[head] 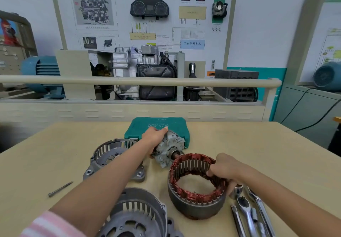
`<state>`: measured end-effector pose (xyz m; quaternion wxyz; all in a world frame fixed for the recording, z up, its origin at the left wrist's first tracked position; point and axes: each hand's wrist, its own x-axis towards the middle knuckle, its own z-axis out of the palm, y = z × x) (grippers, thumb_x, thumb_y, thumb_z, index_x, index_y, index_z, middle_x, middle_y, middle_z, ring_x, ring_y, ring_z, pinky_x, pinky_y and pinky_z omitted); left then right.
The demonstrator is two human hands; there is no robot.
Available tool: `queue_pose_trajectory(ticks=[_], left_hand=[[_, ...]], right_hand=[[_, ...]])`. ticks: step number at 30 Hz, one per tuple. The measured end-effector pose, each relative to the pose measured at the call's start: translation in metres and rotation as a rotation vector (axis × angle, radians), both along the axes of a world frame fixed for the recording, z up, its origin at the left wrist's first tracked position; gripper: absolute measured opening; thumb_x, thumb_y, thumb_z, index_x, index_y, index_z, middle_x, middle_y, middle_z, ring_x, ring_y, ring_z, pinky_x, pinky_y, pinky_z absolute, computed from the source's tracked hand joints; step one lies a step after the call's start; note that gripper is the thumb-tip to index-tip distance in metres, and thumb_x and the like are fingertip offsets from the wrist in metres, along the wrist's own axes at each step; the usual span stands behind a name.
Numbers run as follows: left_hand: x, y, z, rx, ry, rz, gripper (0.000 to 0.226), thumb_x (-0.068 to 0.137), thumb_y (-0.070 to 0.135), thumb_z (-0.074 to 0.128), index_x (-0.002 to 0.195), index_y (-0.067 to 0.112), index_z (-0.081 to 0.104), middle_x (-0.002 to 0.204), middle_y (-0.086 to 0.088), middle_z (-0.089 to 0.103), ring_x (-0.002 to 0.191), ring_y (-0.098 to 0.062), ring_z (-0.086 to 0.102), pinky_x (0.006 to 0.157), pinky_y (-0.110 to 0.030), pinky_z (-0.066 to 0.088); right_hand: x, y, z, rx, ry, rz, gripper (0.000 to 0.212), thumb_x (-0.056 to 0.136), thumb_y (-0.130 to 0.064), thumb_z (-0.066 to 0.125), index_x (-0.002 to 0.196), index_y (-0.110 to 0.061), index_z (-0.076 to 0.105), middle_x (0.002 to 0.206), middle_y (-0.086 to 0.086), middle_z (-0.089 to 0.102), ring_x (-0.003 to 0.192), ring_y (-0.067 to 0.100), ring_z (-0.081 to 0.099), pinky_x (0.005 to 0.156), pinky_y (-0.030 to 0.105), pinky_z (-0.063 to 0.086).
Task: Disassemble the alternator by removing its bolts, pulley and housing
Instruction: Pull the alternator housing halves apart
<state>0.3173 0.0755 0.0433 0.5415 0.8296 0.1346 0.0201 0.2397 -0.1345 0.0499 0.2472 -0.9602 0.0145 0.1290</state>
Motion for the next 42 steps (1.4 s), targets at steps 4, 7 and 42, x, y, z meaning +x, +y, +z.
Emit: queue_pose_trajectory(ticks=[4, 7, 42], left_hand=[[-0.008, 0.002, -0.004, 0.209, 0.058, -0.198, 0.104, 0.072, 0.074, 0.058, 0.149, 0.016, 0.018, 0.152, -0.016, 0.018, 0.139, -0.037, 0.024, 0.112, -0.050, 0.028], [-0.014, 0.001, -0.009, 0.299, -0.038, -0.212, 0.110, 0.069, 0.069, 0.066, 0.151, 0.022, 0.009, 0.150, -0.013, 0.009, 0.140, -0.036, 0.018, 0.113, -0.046, 0.023], [-0.006, 0.040, 0.028, 0.617, -0.103, -0.746, 0.067, 0.087, 0.017, 0.067, 0.145, 0.029, 0.035, 0.145, 0.007, 0.043, 0.128, -0.011, 0.042, 0.113, -0.035, 0.029]], right_hand=[[-0.007, 0.006, 0.007, -0.051, 0.138, 0.026, 0.037, 0.090, -0.018, 0.054, 0.119, 0.004, 0.047, 0.123, 0.022, 0.054, 0.097, 0.034, 0.065, 0.086, 0.039, 0.054], [-0.013, 0.012, 0.008, -0.015, 0.178, 0.065, 0.038, 0.093, -0.024, 0.051, 0.119, 0.003, 0.044, 0.125, 0.024, 0.053, 0.095, 0.036, 0.066, 0.080, 0.039, 0.057], [0.052, 0.057, -0.017, 0.392, -0.348, 0.254, 0.059, 0.076, -0.029, 0.077, 0.127, -0.010, 0.054, 0.119, 0.002, 0.061, 0.115, 0.019, 0.056, 0.096, 0.028, 0.044]])
